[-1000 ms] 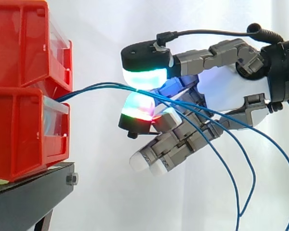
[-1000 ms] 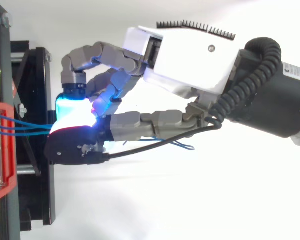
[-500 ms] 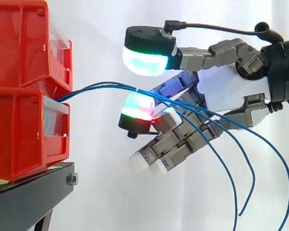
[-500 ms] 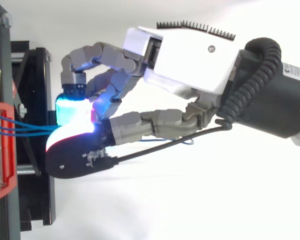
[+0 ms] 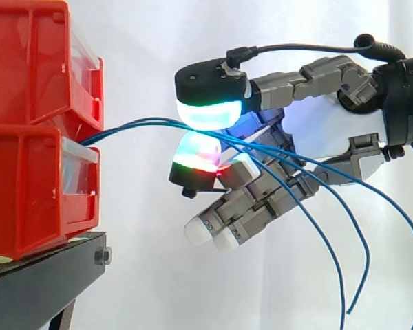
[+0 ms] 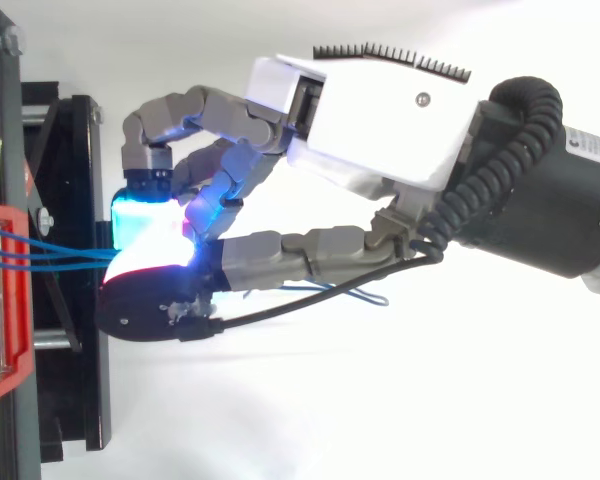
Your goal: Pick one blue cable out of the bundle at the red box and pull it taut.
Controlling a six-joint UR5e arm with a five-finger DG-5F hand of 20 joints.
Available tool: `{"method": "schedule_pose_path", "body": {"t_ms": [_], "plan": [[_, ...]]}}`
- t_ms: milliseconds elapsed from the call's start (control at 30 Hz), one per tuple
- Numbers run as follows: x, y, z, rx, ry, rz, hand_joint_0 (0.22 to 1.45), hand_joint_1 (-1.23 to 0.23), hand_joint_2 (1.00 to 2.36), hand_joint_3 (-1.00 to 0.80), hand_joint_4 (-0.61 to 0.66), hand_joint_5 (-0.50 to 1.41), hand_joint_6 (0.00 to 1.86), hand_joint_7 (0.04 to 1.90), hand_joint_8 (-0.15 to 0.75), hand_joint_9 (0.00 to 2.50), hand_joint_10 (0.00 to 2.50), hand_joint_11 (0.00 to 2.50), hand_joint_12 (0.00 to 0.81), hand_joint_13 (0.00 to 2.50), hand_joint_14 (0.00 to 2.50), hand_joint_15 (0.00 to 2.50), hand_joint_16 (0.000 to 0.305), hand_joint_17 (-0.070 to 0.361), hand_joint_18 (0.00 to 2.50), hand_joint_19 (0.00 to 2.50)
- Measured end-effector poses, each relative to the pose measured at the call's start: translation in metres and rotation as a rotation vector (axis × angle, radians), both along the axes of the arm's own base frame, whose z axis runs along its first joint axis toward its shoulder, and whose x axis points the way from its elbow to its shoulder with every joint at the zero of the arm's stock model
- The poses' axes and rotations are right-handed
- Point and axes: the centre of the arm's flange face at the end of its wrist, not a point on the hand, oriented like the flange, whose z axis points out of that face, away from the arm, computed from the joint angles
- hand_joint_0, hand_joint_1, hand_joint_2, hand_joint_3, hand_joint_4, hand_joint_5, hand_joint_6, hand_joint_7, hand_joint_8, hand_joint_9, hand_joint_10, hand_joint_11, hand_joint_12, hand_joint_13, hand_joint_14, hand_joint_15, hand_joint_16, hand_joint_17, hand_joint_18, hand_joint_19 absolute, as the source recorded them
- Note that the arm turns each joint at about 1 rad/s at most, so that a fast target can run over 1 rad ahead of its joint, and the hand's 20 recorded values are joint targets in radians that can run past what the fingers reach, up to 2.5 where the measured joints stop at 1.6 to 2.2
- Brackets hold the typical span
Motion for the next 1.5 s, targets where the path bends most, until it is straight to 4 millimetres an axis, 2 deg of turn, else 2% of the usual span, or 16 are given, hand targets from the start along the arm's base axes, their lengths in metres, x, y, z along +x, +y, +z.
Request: {"method": "schedule_pose_path", "body": {"t_ms": [367,767,1233,1300,1500], "plan": [[-0.0001,0.0004,0.0000,0.000,0.000,-0.002,0.58,-0.79,1.03,-0.01,0.25,-0.19,0.88,1.47,0.319,0.94,0.02,1.11,0.434,0.61,0.01,0.28,0.066,0.148,0.50,0.23],[-0.0004,-0.0001,0.0002,-0.002,-0.001,-0.014,0.60,-0.83,1.02,-0.14,0.30,-0.20,0.87,1.40,0.316,0.90,0.02,1.11,0.428,0.60,0.01,0.28,0.065,0.146,0.50,0.21],[-0.0005,-0.0001,0.0001,-0.003,0.000,-0.015,0.61,-0.88,1.02,-0.17,0.29,-0.20,0.88,1.39,0.313,0.88,0.02,1.11,0.425,0.59,0.01,0.27,0.065,0.146,0.50,0.21],[-0.0005,-0.0001,0.0001,-0.002,0.000,-0.015,0.61,-0.87,1.02,-0.19,0.29,-0.20,0.88,1.37,0.312,0.88,0.02,1.11,0.425,0.59,0.01,0.27,0.065,0.146,0.50,0.20],[-0.0008,-0.0002,-0.0002,-0.001,0.002,-0.015,0.53,-0.79,1.00,-0.45,0.29,-0.20,0.87,1.32,0.330,0.90,0.02,1.11,0.437,0.59,0.01,0.28,0.067,0.150,0.48,0.24]]}}
